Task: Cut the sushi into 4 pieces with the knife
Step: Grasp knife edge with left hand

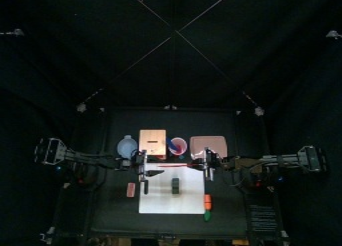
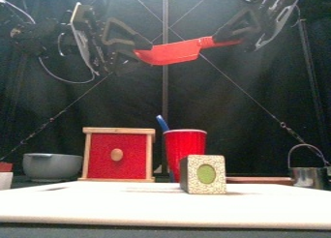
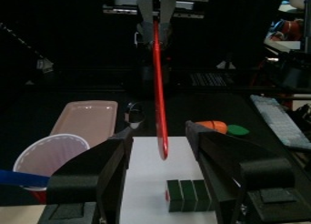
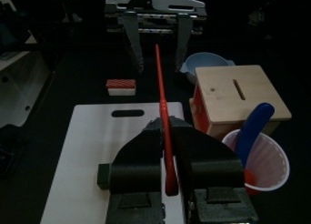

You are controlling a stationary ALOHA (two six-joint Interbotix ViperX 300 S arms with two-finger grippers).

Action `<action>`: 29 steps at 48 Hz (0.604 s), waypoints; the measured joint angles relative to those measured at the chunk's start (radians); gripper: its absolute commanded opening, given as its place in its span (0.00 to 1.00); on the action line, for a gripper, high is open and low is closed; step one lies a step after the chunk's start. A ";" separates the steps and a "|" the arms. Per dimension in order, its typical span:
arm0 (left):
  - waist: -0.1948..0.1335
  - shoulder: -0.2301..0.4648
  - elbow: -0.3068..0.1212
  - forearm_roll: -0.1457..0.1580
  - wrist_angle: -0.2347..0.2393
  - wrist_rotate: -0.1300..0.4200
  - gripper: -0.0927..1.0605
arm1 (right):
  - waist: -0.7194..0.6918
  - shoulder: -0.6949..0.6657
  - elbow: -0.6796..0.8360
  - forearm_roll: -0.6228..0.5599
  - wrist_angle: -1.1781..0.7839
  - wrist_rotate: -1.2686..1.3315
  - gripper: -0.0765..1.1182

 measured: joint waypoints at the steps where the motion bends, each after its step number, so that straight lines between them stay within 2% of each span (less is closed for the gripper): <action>1: 0.002 0.002 -0.002 0.000 0.000 0.000 0.81 | 0.000 0.000 0.000 0.000 0.000 0.000 0.15; 9: 0.009 0.005 -0.003 0.000 0.000 -0.002 0.68 | -0.002 0.000 0.000 -0.002 0.000 0.000 0.15; 24: 0.012 0.005 -0.002 0.005 -0.005 0.005 0.23 | -0.012 0.008 0.002 0.005 0.000 0.005 0.15; 29: 0.014 0.005 0.006 0.021 -0.023 0.005 0.15 | -0.008 0.020 0.005 0.005 0.000 0.008 0.14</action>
